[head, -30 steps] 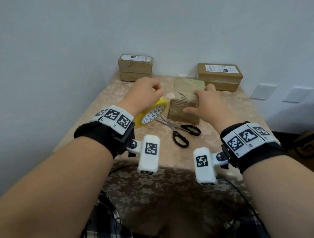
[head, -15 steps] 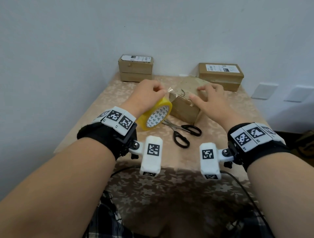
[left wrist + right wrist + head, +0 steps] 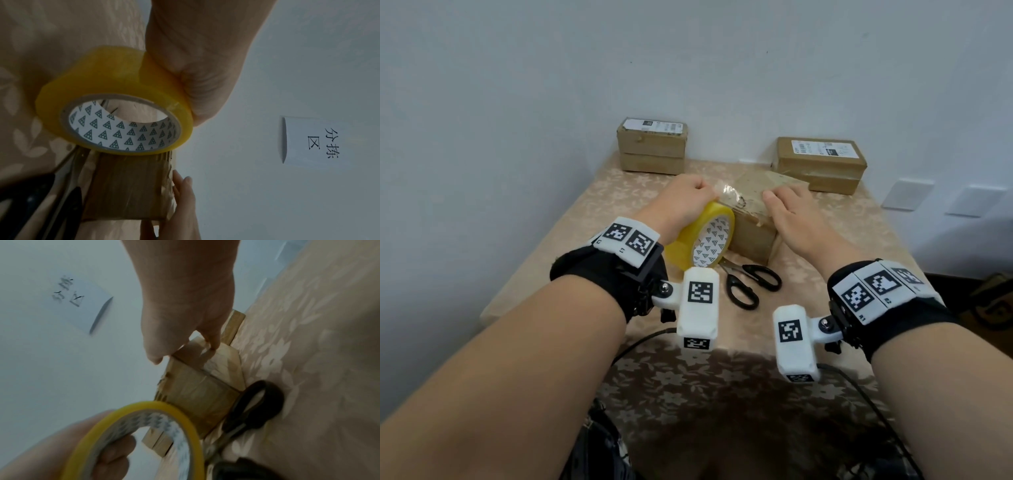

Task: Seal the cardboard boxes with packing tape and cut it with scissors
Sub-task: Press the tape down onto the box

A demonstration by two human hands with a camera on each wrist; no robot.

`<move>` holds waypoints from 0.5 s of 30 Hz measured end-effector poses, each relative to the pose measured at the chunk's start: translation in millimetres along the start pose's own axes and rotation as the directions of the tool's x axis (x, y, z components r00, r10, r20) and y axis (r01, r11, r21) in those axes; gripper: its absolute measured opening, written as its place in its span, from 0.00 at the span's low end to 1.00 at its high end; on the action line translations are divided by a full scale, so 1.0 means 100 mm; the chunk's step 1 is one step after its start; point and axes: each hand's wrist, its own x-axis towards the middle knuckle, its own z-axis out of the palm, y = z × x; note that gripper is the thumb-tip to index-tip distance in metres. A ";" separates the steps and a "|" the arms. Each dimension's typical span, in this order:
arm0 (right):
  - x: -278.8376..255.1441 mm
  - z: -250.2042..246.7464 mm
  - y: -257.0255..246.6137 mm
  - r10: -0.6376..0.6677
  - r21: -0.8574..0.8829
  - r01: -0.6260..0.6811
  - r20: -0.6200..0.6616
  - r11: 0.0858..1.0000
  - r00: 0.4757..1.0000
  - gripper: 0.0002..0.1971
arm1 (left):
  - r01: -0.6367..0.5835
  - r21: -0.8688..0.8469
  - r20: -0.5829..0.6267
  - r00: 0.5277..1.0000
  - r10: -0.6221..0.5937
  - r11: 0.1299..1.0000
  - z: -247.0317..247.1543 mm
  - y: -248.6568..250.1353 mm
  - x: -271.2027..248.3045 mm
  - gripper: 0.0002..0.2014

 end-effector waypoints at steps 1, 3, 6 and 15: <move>-0.01 0.00 -0.02 0.009 -0.022 -0.009 0.001 1.000 1.000 0.18 | 0.005 0.000 0.003 1.000 -0.005 1.000 0.01 0.01 0.01 0.08; -0.05 -0.01 -0.07 0.025 -0.071 -0.025 -0.003 0.997 1.000 0.20 | 0.011 -0.007 0.007 1.000 -0.011 1.000 0.03 0.04 0.02 0.09; -0.05 0.00 -0.12 0.062 -0.106 -0.069 -0.072 0.992 0.996 0.18 | 0.003 -0.002 0.006 1.000 -0.003 1.000 0.04 0.07 0.03 0.10; 0.06 -0.01 -0.16 0.185 -0.113 -0.199 -0.129 0.973 0.974 0.12 | -0.108 0.095 0.028 0.994 0.106 0.990 -0.04 0.04 0.00 0.10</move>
